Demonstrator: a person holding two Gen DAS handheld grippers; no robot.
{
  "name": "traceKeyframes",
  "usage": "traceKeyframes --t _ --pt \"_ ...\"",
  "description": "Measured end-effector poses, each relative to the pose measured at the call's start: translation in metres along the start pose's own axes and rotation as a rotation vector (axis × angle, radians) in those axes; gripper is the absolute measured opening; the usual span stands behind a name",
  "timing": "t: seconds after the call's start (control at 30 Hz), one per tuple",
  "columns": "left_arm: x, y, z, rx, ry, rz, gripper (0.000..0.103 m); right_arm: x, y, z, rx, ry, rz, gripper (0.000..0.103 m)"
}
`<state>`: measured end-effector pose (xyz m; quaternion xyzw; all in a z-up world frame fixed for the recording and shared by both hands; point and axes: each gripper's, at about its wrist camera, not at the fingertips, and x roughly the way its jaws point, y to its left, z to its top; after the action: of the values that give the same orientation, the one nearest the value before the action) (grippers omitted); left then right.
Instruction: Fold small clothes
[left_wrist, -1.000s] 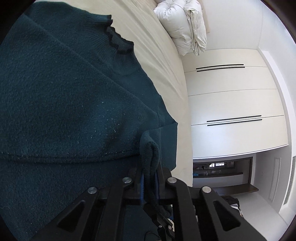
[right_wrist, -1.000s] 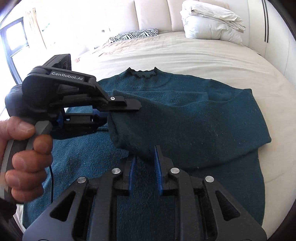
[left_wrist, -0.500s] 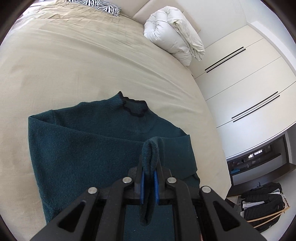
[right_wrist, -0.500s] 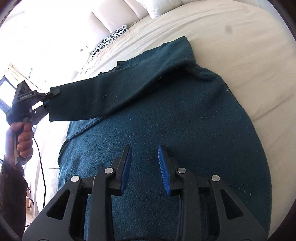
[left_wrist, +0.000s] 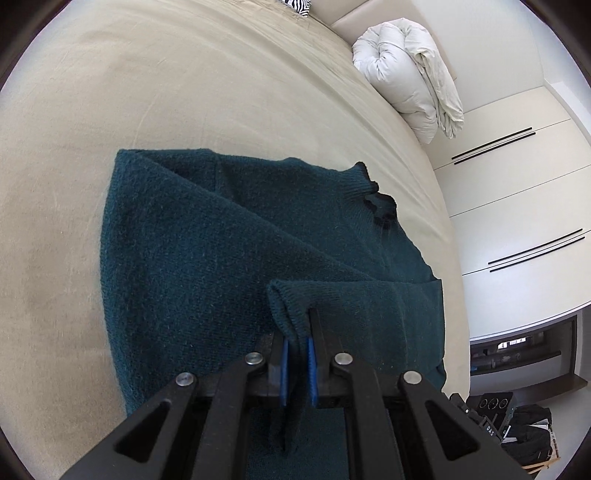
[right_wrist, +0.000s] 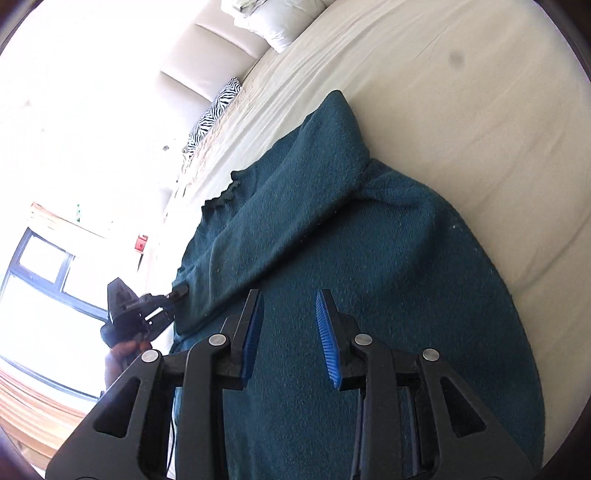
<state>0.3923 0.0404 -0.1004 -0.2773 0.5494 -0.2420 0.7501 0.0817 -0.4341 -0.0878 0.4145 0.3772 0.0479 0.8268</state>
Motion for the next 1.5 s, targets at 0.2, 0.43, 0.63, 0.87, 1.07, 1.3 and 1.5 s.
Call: traceKeyframes --t 0.2,0.43,0.63,0.87,1.07,1.3,1.5 --pt "0.001 -0.003 0.001 0.03 -0.006 0.009 0.009 0.032 -0.024 0.041 0.22 -0.033 0.075 0.06" --pt "0.001 -0.004 0.0 0.033 -0.014 -0.002 0.009 0.023 -0.042 0.065 0.368 -0.149 0.109 0.059" --pt "0.002 -0.007 0.001 0.038 -0.02 -0.004 0.009 0.016 -0.054 0.062 0.373 -0.196 0.117 0.053" --pt "0.002 -0.014 -0.005 0.081 -0.022 0.016 0.013 0.003 -0.053 0.057 0.364 -0.166 0.109 0.053" --pt "0.005 -0.004 -0.004 0.069 -0.027 -0.019 0.013 -0.04 -0.022 0.056 0.248 -0.159 0.167 0.056" --pt "0.01 0.007 -0.002 0.049 -0.031 -0.074 0.014 0.003 -0.009 0.108 0.184 -0.026 0.206 0.056" --pt "0.011 0.013 0.001 0.04 -0.032 -0.099 0.014 0.066 -0.025 0.149 0.22 0.021 0.133 0.056"
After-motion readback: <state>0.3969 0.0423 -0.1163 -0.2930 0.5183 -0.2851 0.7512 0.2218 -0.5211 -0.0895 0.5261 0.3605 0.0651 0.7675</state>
